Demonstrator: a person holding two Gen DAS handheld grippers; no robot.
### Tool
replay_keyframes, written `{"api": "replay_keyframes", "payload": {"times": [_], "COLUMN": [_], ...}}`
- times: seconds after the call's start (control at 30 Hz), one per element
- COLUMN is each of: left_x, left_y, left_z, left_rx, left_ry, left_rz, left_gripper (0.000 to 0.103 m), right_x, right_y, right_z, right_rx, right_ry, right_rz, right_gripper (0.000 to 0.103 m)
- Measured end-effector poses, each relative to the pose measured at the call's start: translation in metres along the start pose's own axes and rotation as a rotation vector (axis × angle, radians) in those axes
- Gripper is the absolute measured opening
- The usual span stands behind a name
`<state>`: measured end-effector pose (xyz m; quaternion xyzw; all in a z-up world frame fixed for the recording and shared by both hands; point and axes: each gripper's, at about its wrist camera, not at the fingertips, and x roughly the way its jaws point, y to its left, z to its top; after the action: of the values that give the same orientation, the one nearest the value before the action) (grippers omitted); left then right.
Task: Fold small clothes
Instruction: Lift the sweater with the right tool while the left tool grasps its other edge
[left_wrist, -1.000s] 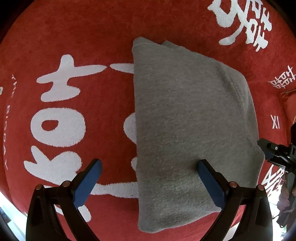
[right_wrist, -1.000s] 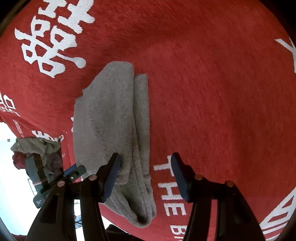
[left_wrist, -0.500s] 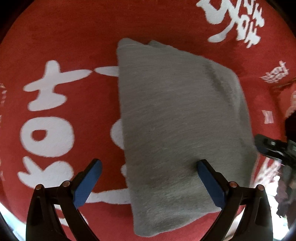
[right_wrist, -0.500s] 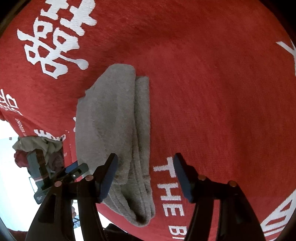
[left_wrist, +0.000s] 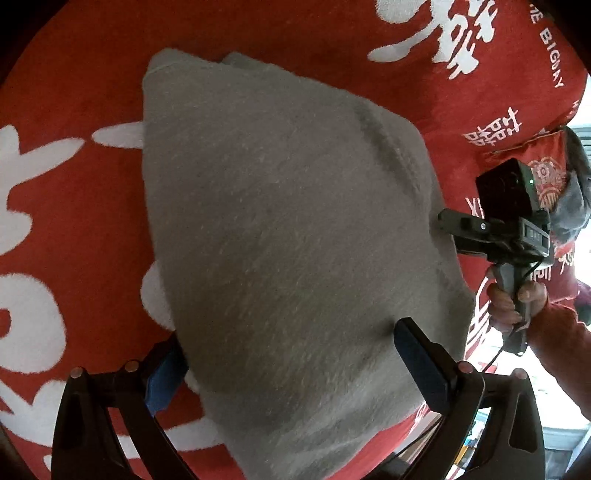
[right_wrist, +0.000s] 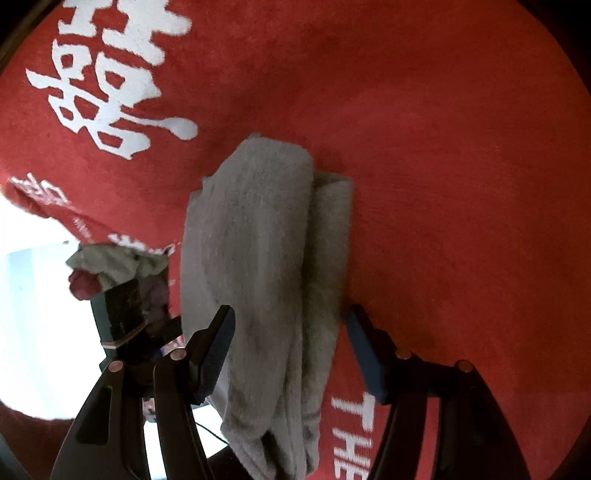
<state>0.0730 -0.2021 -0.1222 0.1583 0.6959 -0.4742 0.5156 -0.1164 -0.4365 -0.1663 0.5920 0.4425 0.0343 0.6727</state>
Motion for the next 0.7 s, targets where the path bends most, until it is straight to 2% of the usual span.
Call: {"api": "replay_keyframes", "payload": {"times": [0.13,0.23,0.33,0.43,0.47,0.57,0.7], "left_x": [0.004,0.006,0.005,0.003,0.0,-0.017,-0.036], "left_y": [-0.006,-0.008,-0.01,-0.02,-0.021,-0.019,-0.026], "left_z": [0.0,0.001,-0.002,-0.003,-0.005,-0.011,-0.02], "left_rx": [0.015,0.029,0.026,0.035,0.035,0.027,0.038], "left_ry": [-0.006,0.0,-0.008,-0.047,-0.059,-0.091,-0.118], "left_rz": [-0.004,0.009,0.034,0.075,0.076,0.062,0.02], "left_gripper": [0.103,0.103,0.101,0.082,0.072,0.054,0.051], "right_x": [0.009,0.019,0.022,0.021,0.019,0.011,0.003], "right_y": [-0.001,0.003,-0.003,-0.004,-0.002,0.008,0.03], "right_z": [0.006,0.009,0.01,0.004,0.003,-0.006,-0.019], "right_rx": [-0.025,-0.034,0.033,0.068,0.075,0.085,0.085], "right_ry": [0.024,0.035,0.018,0.011,0.001,-0.038,-0.057], "right_rz": [0.078,0.092,0.1,0.061,0.07,0.125,0.175], "right_gripper": [0.068,0.068,0.066,0.039,0.035,0.034,0.034]}}
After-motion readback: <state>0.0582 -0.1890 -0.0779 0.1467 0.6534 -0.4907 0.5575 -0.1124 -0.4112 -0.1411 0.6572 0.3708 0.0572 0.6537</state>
